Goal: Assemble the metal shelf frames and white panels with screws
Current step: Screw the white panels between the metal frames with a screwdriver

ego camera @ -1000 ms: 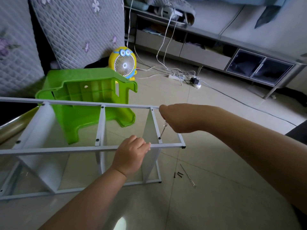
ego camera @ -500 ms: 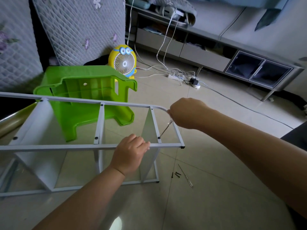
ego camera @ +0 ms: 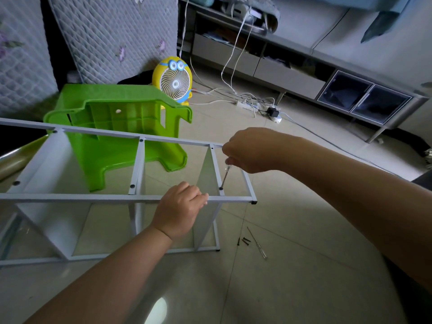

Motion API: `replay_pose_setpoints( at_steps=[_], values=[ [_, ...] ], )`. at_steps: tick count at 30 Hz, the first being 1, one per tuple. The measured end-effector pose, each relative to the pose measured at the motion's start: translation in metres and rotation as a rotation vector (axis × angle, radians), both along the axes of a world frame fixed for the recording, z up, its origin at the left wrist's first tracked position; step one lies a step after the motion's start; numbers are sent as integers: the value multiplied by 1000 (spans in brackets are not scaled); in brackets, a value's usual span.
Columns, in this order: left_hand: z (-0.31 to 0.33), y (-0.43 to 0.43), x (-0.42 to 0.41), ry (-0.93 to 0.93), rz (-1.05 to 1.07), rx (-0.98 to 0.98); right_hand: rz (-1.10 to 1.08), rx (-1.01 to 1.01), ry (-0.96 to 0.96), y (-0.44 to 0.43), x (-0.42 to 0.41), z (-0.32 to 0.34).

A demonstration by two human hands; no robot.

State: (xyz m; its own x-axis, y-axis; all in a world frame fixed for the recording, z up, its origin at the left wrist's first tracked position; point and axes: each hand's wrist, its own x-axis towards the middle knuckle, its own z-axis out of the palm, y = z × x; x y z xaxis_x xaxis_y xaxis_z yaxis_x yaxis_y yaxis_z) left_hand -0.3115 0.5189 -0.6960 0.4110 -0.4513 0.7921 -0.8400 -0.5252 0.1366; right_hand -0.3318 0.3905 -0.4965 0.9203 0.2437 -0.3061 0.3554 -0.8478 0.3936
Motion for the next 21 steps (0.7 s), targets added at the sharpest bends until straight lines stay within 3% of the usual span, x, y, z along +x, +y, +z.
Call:
replay_pose_setpoints(
  at_steps=[7, 12, 21],
  values=[
    [1, -1, 0, 24, -24, 2, -315, 36, 17, -10, 8, -7],
    [2, 0, 0, 22, -16, 10, -244, 265, 65, -19, -4, -13],
    [3, -1, -1, 8, -2, -12, -37, 123, 12, -6, 0, -4]
  ],
)
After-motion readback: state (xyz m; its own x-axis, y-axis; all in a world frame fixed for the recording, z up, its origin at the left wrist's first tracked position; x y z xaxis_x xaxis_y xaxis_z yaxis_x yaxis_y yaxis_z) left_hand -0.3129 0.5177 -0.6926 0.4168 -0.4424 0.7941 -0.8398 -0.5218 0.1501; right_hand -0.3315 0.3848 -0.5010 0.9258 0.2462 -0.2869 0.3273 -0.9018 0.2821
